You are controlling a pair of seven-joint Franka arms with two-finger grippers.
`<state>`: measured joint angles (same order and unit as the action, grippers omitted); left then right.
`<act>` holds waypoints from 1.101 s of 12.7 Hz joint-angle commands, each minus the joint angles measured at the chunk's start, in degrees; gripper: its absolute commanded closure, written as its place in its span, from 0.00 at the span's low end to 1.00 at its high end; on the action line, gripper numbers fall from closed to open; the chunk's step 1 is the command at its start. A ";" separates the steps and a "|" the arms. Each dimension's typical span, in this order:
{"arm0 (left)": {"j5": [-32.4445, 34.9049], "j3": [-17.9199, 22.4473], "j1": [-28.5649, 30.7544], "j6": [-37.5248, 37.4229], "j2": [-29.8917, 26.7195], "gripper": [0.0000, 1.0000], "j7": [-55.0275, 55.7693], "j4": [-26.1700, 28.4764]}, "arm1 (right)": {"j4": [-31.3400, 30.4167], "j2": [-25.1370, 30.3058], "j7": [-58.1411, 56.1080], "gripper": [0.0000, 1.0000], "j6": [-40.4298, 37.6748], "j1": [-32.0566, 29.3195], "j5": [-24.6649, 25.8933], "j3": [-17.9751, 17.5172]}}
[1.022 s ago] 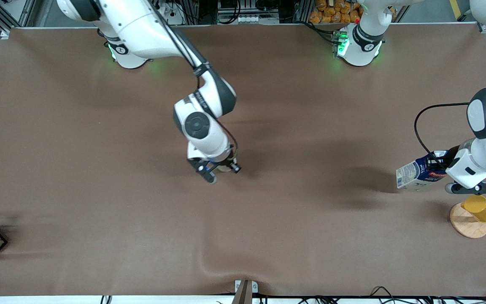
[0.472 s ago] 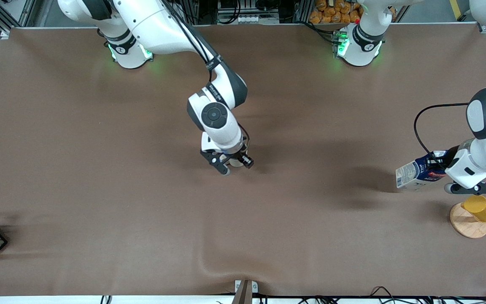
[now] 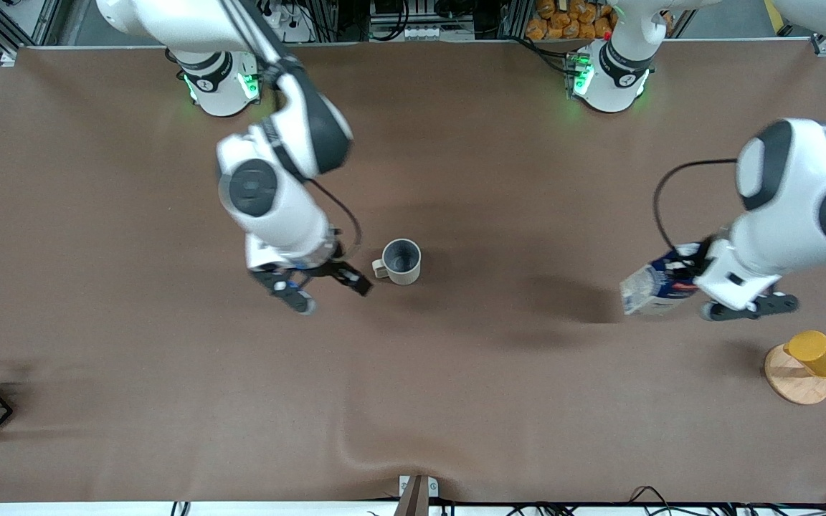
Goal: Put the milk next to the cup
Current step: 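Lower the white mug onto the table and open the right gripper, then carry the milk carton toward the mug while the right gripper withdraws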
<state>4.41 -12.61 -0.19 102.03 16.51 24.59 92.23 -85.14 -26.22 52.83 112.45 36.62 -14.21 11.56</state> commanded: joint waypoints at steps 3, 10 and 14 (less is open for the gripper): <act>-1.33 -11.37 -1.47 -1.49 0.10 0.65 16.00 -3.99 | -10.82 8.98 -30.53 0.00 -5.83 -11.71 1.11 -0.66; -2.57 -15.96 -16.66 -1.84 5.37 0.64 16.72 -3.55 | -14.96 18.91 -54.47 0.00 -14.69 -27.63 6.29 -0.66; -2.31 -16.05 -19.94 -4.92 10.81 0.64 21.37 -3.90 | -14.88 27.35 -58.02 0.00 -18.93 -31.79 15.15 -0.75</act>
<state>2.37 -28.85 -20.25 98.53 24.34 44.43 89.86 -97.08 -4.20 -4.83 93.65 5.71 -3.34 12.23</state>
